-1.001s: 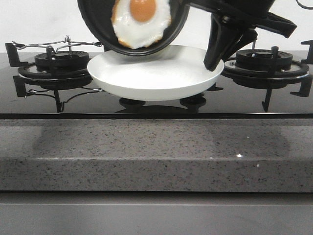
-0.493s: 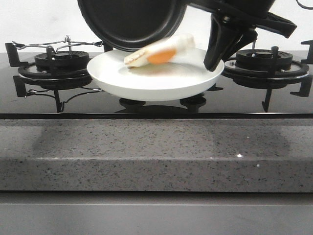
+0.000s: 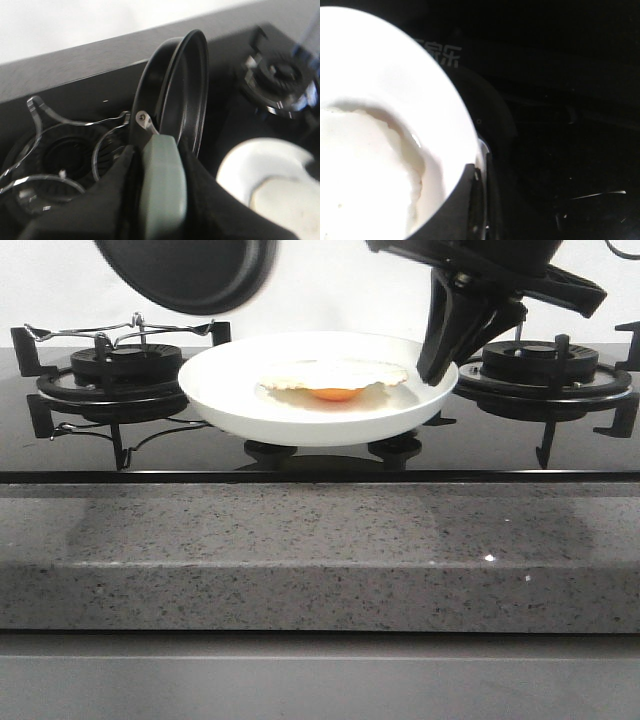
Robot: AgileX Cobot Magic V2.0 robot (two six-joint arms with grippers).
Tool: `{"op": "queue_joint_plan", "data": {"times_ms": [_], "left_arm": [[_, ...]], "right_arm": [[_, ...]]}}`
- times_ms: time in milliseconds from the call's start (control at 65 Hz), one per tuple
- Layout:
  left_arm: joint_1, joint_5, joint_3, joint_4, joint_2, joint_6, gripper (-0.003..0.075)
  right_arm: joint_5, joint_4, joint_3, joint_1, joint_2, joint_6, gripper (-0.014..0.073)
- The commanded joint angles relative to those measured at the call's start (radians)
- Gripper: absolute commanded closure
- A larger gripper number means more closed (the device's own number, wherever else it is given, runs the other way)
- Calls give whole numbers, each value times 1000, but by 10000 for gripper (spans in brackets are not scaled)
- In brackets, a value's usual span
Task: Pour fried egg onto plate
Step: 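Return the pan to its burner with the left gripper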
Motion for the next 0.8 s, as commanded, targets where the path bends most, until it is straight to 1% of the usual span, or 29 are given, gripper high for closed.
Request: {"op": "queue_joint_plan", "data": {"times_ms": [0,169,339,508,677,785], "left_arm": [[103,-8,-32,-175,-6,-63,739],[294,145,-32,-472,81,-65,739],[411,301,-32,-686,214,-65,739],[449,367,-32,-762,316,-94,739],[451,369,-32,-766,389,-168,739],[451,369,-32,-766,420,-176,739]], "right_arm": [[-24,-12,-28,1,-34,-9,663],[-24,-12,-28,1,-34,-9,663],[-24,-12,-28,1,-34,-9,663],[-24,-12,-28,1,-34,-9,663],[-24,-12,-28,1,-34,-9,663],[-24,-12,-28,1,-34,-9,663]]}}
